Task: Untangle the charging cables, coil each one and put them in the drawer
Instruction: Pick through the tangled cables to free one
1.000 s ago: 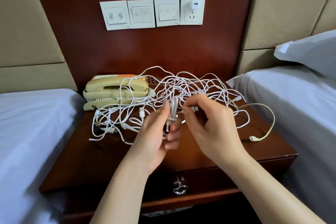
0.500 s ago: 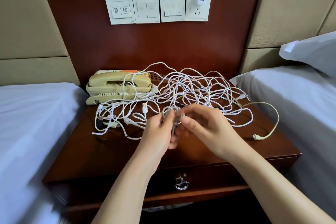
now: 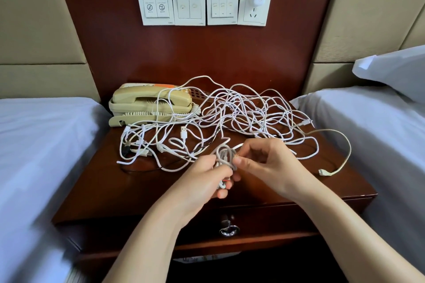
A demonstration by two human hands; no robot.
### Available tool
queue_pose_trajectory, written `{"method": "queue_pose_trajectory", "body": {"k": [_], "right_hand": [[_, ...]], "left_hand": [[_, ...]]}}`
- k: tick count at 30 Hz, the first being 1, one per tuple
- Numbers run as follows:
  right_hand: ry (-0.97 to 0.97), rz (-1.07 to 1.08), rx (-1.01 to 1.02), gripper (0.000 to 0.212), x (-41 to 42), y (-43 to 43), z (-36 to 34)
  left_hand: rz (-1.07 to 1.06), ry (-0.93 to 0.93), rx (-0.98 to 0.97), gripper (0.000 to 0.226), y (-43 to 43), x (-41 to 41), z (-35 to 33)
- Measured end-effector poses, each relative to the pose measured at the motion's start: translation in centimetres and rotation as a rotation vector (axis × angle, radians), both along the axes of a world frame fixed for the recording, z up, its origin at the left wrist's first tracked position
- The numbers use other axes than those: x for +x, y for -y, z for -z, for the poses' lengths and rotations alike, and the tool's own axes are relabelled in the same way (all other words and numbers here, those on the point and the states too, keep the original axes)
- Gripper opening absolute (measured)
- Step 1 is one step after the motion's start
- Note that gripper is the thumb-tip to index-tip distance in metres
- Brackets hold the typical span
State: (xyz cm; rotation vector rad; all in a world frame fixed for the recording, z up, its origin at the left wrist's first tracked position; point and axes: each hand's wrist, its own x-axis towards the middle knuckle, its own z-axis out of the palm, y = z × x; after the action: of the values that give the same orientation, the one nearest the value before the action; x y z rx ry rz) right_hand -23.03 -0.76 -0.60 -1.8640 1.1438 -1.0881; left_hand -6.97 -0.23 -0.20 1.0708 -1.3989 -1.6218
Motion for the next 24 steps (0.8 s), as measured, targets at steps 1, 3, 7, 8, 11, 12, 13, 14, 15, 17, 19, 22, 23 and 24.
{"method": "queue_pose_trajectory", "body": {"k": [1,3,7,8,11,12,13,14,15,17,19,22,23,24], "right_hand": [[0.023,-0.005,0.000,0.016,0.2,-0.1,0.0],[0.169,0.004,0.009,0.014,0.7,-0.2,0.1],[0.445,0.005,0.074,0.012,1.2,-0.3,0.1],[0.459,-0.012,0.083,0.015,1.1,-0.2,0.2],[0.427,-0.038,0.084,0.015,1.1,0.1,0.4],[0.415,-0.040,0.081,0.015,1.1,0.1,0.5],[0.400,-0.041,0.079,0.015,1.2,0.1,0.5],[0.372,-0.037,0.067,0.016,1.2,0.1,0.4],[0.336,-0.029,0.050,0.016,1.2,0.1,0.3],[0.291,-0.025,0.020,0.018,1.1,0.0,0.0],[0.291,-0.022,0.015,0.019,1.0,0.0,-0.1],[0.370,-0.018,0.059,0.013,1.3,0.0,0.1],[0.431,-0.014,0.088,0.011,1.5,0.0,0.2],[0.494,-0.008,0.113,0.008,1.6,0.1,0.3]], "left_hand": [[0.011,0.009,-0.017,0.021,-0.1,0.0,0.1],[0.025,-0.012,-0.029,0.025,-0.2,0.0,0.1],[0.000,-0.146,0.003,0.026,0.0,-0.4,-0.4],[-0.013,-0.169,0.004,0.025,0.0,-0.4,-0.4],[-0.052,-0.207,0.008,0.022,0.3,-0.4,-0.5],[-0.058,-0.210,0.005,0.022,0.3,-0.4,-0.5],[-0.064,-0.211,0.003,0.023,0.3,-0.4,-0.5],[-0.072,-0.206,-0.001,0.023,0.3,-0.3,-0.5],[-0.083,-0.194,-0.005,0.023,0.4,-0.2,-0.5],[-0.112,-0.151,-0.027,0.021,0.5,0.0,-0.4],[-0.134,-0.109,-0.057,0.021,0.6,0.0,-0.2],[-0.141,-0.087,-0.098,0.020,0.7,-0.1,0.1],[-0.139,-0.077,-0.113,0.021,0.7,-0.2,0.2],[-0.138,-0.071,-0.124,0.021,0.7,-0.3,0.2]]}}
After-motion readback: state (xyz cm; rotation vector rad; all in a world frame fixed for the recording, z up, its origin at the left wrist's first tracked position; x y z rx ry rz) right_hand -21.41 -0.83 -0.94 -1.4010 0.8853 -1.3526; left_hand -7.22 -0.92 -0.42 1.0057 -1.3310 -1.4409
